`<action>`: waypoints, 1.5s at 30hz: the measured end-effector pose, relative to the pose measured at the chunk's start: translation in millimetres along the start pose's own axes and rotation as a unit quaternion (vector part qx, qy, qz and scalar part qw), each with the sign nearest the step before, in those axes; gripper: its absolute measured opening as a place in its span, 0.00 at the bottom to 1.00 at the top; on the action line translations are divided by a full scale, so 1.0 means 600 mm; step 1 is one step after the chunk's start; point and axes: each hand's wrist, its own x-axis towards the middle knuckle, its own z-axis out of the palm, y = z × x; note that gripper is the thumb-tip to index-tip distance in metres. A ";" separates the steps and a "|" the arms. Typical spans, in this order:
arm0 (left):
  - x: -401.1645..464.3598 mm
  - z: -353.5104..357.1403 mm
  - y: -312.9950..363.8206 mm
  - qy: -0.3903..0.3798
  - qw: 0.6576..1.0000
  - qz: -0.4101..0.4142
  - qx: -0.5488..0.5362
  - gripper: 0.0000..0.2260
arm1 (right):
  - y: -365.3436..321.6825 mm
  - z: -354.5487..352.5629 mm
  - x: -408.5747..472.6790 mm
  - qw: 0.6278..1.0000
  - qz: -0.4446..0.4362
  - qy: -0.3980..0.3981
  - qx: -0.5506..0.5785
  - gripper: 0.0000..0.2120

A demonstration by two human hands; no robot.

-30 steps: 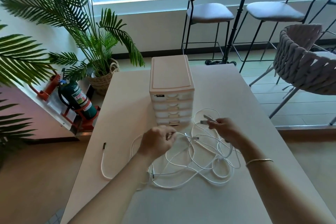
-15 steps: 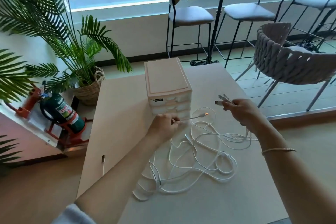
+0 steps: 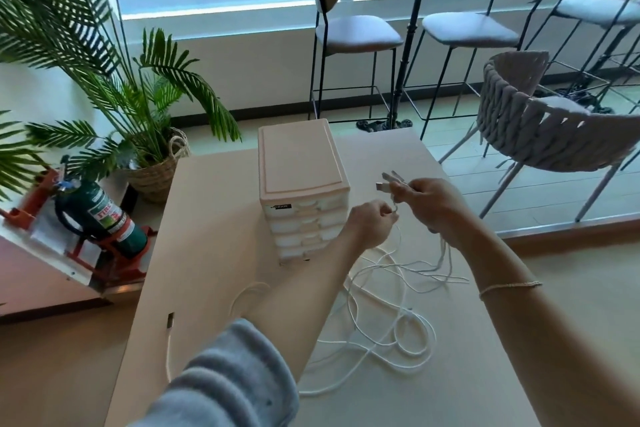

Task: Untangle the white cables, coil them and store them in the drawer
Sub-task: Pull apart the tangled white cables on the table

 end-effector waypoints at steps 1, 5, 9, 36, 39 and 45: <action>0.005 0.006 0.012 -0.006 1.000 0.017 -0.013 0.11 | 0.001 -0.002 0.006 1.000 -0.004 -0.001 -0.002 0.16; 0.014 0.028 0.025 -0.029 0.997 0.020 -0.068 0.15 | 0.006 0.003 0.026 0.999 -0.018 -0.010 -0.037 0.17; 0.005 0.034 -0.040 -0.087 0.994 -0.014 -0.061 0.17 | 0.037 0.037 0.033 0.993 0.012 -0.057 -0.104 0.14; -0.200 -0.046 -0.346 -0.194 0.943 -0.108 0.249 0.11 | 0.062 0.215 -0.044 0.953 0.045 -0.299 -0.034 0.17; -0.195 -0.063 -0.333 -0.164 0.970 -0.143 0.110 0.09 | 0.058 0.219 -0.046 0.951 0.058 -0.303 0.009 0.16; -0.183 -0.080 -0.273 0.082 0.921 -0.175 -0.337 0.08 | 0.037 0.233 -0.057 0.929 0.086 -0.293 0.208 0.11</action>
